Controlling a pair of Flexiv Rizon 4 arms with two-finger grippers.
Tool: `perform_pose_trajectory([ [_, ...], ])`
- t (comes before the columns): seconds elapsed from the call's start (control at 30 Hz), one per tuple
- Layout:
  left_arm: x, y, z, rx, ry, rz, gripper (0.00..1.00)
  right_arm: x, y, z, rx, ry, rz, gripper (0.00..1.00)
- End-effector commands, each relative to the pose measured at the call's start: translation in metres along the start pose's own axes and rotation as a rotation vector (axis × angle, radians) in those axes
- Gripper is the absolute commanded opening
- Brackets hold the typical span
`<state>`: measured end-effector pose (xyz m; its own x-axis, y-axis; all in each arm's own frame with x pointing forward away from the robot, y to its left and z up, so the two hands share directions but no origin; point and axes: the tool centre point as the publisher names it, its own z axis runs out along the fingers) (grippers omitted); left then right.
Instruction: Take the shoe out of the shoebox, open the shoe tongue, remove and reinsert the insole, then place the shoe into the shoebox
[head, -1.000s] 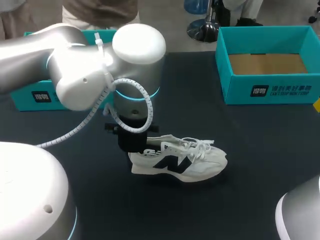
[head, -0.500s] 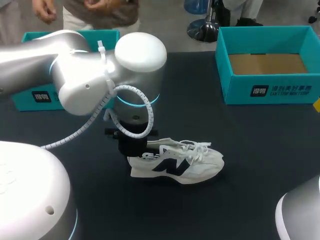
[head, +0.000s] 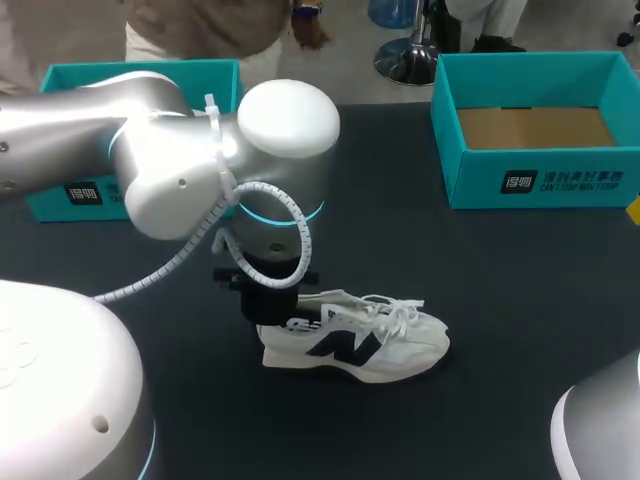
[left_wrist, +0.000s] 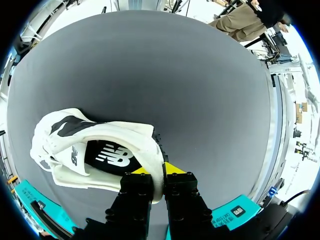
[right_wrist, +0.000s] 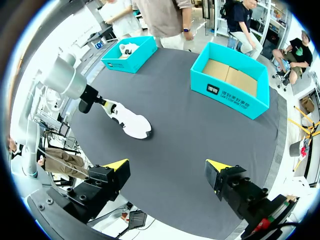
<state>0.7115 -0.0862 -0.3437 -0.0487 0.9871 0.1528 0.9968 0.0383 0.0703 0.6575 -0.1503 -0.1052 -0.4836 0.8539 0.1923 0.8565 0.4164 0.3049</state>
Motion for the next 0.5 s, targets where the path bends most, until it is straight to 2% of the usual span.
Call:
perform_pose_trajectory([
  [0.03,-0.0059,-0.0013,0.0067,0.004,0.007,0.0,0.0,-0.0012,0.0027,0.0003,0.006,0.002,0.0,1.0],
  [0.43,-0.008,-0.0023,0.0133,0.013,0.023,-0.016,0.0,-0.0012,0.0027,0.0003,0.006,0.002,0.0,1.0],
  [0.5,-0.0081,-0.0021,0.0132,0.01,0.027,-0.016,0.46,-0.0012,0.0027,0.0003,0.006,0.002,0.0,1.0],
])
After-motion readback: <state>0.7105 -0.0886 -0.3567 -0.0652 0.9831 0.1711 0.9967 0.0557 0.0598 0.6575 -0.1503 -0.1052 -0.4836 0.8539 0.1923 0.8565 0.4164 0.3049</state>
